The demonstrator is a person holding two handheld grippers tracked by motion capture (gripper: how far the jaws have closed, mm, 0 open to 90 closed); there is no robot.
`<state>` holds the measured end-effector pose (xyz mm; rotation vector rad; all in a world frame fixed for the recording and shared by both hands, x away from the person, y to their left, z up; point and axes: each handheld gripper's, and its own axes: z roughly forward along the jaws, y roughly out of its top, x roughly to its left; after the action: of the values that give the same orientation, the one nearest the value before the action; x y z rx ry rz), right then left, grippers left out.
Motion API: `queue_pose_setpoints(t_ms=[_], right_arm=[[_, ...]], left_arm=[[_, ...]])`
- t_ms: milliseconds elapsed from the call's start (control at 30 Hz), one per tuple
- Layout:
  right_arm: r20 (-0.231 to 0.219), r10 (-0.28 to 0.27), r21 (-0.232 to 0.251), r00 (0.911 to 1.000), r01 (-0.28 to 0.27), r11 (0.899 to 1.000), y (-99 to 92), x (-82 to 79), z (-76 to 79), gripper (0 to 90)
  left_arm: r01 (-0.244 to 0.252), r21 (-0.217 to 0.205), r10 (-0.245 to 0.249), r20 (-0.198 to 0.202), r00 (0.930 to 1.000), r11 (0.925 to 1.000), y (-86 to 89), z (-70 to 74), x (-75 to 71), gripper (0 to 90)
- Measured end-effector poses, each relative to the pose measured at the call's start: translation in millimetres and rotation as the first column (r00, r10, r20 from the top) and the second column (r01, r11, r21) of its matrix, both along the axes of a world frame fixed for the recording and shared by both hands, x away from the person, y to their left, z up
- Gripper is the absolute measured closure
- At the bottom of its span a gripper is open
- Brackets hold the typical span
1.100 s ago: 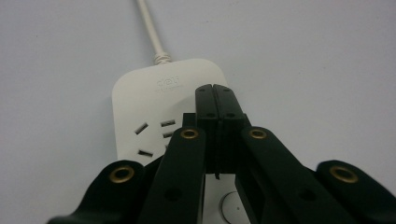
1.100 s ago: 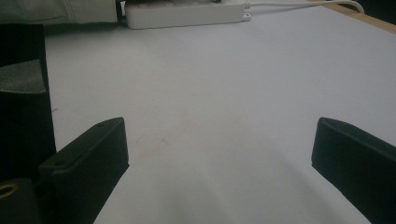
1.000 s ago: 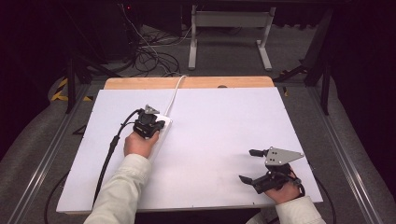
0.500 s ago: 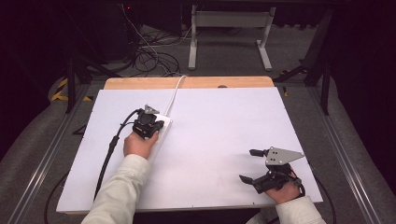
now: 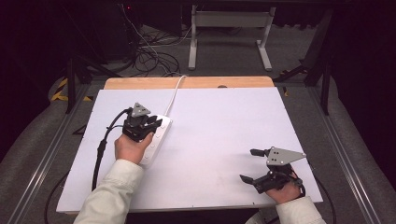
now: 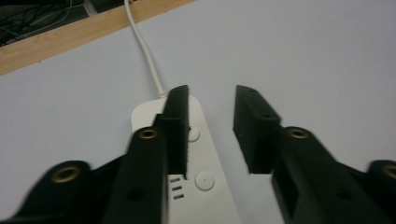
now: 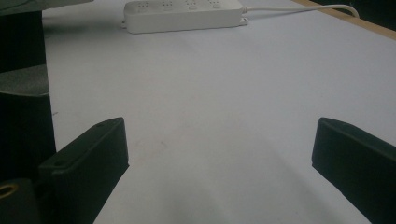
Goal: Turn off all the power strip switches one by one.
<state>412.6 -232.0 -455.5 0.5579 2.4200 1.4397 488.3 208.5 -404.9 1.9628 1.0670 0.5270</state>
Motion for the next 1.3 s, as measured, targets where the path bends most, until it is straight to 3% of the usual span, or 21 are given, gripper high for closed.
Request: queue_pose_setpoints(t_ms=[133,300,467,567,733,900,1067,1300], right_arm=[[-0.002,0.001,0.002,1.0,-0.001,1.0,-0.1,0.7,-0.2,4.2],[-0.002,-0.002,0.007,1.0,0.002,1.0,-0.9,-0.6,0.0,4.2],[-0.002,-0.004,0.011,1.0,0.004,1.0,-1.9,-0.8,0.1,4.2],[-0.001,-0.004,0.012,1.0,0.004,1.0,-1.5,-0.9,0.2,4.2],[-0.002,-0.005,0.013,1.0,0.005,1.0,-1.4,-1.5,0.5,4.2],[-0.002,-0.004,0.014,1.0,0.004,1.0,-1.2,-1.8,0.4,4.2],[0.0,-0.002,0.012,1.0,0.002,1.0,-1.4,-2.1,0.4,4.2],[0.002,-0.001,0.012,1.0,0.001,1.0,-1.4,-2.8,0.7,4.2]], left_arm=[[0.044,-0.018,-0.043,0.059,0.9973,0.9989,2.7,10.3,-14.3,55.2],[0.084,-0.022,-0.08,0.137,0.9873,0.9962,6.9,21.6,-35.9,45.6],[0.107,-0.024,-0.102,0.163,0.9812,0.9939,19.1,25.7,-54.2,35.8],[0.121,-0.041,-0.112,0.176,0.9779,0.9918,26.7,22.5,-64.3,29.4],[0.149,-0.073,-0.134,0.182,0.9741,0.9861,39.7,14.9,-79.5,27.2],[0.158,-0.063,-0.141,0.216,0.9661,0.9855,51.1,5.0,-94.2,24.6],[0.147,-0.073,-0.128,0.216,0.968,0.9865,61.2,-5.6,-107.5,24.1],[0.127,-0.034,-0.118,0.201,0.9724,0.9913,72.6,-25.0,-120.5,24.7]])
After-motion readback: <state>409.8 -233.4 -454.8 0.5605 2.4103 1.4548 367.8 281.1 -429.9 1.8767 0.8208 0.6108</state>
